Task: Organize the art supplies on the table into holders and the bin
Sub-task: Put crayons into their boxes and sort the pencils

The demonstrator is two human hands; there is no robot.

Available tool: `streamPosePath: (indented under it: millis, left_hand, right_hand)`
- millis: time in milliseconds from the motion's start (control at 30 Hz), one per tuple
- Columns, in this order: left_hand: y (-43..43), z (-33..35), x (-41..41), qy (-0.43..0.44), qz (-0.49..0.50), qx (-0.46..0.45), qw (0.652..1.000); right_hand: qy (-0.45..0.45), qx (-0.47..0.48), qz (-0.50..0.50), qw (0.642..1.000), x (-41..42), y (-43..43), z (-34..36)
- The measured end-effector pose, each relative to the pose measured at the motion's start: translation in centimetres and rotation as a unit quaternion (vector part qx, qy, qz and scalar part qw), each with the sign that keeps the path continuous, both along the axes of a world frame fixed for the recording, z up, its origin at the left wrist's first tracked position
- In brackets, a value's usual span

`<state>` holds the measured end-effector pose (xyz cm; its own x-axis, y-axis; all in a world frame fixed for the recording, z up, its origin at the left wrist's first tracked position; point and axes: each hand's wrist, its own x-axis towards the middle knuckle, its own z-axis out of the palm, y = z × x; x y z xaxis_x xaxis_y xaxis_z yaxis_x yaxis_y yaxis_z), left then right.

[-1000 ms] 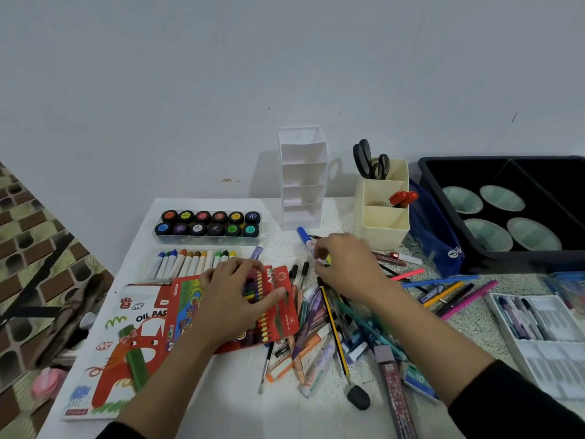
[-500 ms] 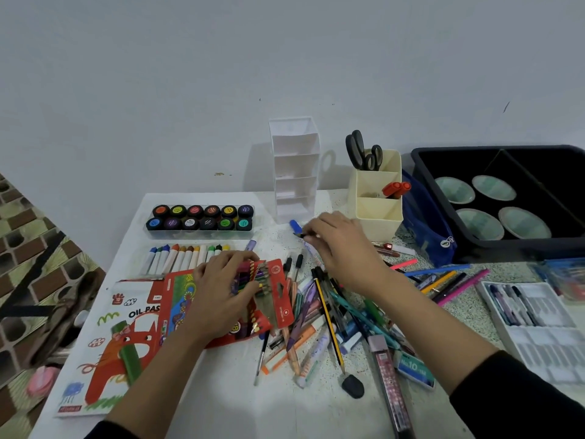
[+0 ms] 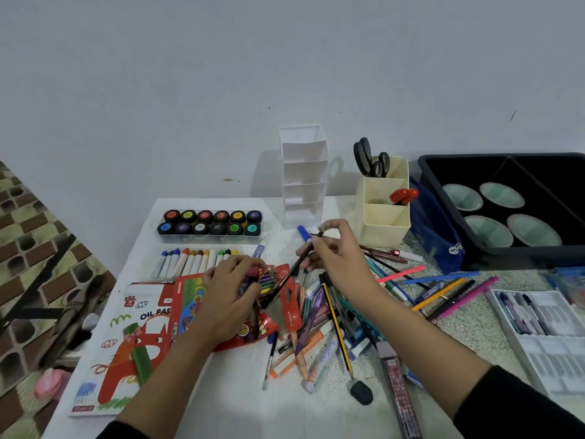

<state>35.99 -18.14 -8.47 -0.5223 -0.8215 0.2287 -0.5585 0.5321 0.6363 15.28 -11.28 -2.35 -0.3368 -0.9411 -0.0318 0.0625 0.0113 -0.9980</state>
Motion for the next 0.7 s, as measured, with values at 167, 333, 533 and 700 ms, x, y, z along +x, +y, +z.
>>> streamPosePath:
  millis: [167,333,533,700]
  left_hand:
    - [0.1,0.1,0.0,0.007,0.002,0.012,1.000]
    - [-0.1,0.6,0.0,-0.007,-0.009,0.035,0.999]
    - [-0.5,0.8,-0.3,-0.020,-0.019,0.059,0.998]
    - [-0.6,0.7,-0.4,-0.010,-0.018,0.069,0.997]
  right_hand:
    - [0.033,0.029,-0.013,0.999,-1.7,1.2,-0.1]
    - [0.057,0.056,0.034,0.996,-3.9,2.4,0.6]
    - [0.045,0.068,0.032,0.996,-3.2,2.3,-0.4]
    - [0.280,0.076,0.098,0.952,-1.6,1.8,-1.8]
